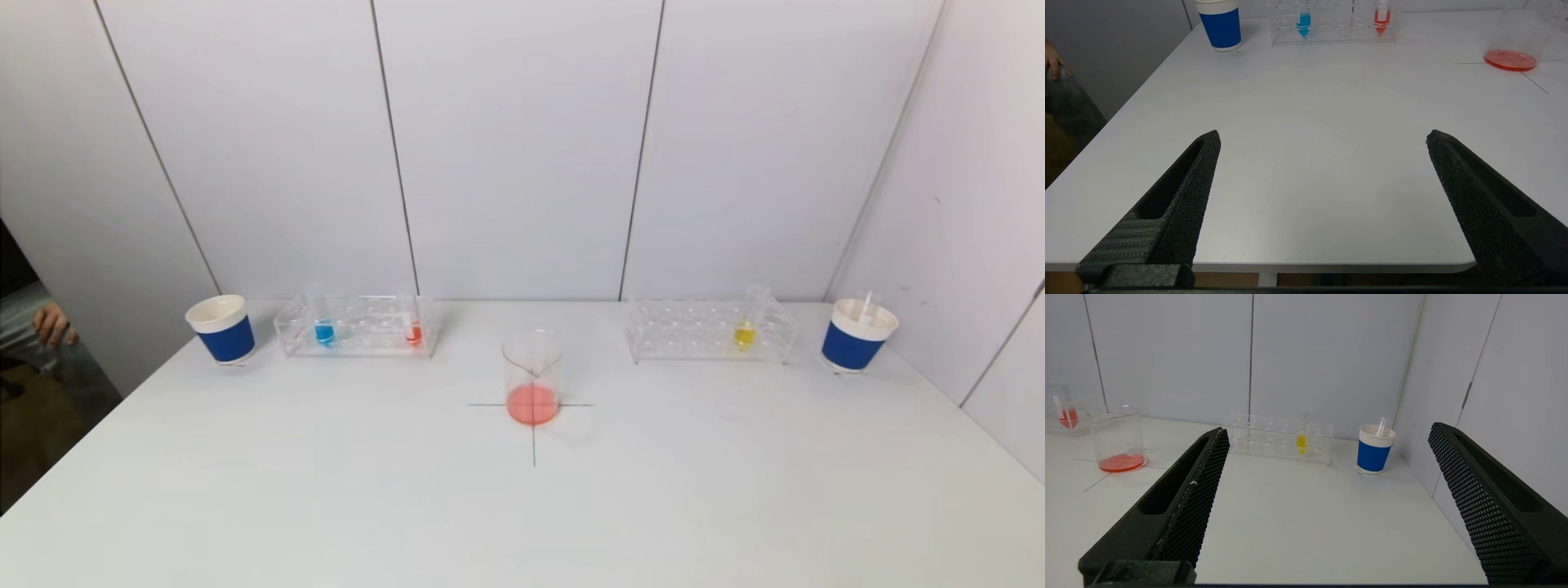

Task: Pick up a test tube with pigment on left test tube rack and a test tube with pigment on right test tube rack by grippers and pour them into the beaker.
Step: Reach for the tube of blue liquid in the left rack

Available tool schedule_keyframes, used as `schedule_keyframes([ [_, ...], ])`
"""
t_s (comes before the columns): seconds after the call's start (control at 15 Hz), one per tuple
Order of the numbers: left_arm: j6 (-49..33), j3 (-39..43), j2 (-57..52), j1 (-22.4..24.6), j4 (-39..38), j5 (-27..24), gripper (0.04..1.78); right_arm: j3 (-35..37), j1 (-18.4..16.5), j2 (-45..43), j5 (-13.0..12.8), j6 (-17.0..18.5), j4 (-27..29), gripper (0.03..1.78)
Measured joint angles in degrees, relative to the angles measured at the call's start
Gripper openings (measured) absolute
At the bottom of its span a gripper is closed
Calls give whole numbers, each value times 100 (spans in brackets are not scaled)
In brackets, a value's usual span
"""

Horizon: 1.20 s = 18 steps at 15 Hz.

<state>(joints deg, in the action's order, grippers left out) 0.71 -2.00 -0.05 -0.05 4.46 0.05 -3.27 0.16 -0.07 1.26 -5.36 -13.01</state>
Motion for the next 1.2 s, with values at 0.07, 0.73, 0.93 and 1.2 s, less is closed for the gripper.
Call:
schedule_keyframes([
  [0.07, 0, 0, 0, 0, 0, 2, 176, 77, 0, -2, 0, 27, 4, 177],
  [0.73, -2, -1, 0, 0, 0, 2, 176, 327, 9, -2, -38, 256, 1259, 177],
  [0.93, 0, -1, 0, 0, 0, 0, 176, 327, 9, -2, -224, 583, 1243, 177],
  [1.2, 0, -1, 0, 0, 0, 2, 176, 327, 9, -2, -277, 720, 1241, 177],
])
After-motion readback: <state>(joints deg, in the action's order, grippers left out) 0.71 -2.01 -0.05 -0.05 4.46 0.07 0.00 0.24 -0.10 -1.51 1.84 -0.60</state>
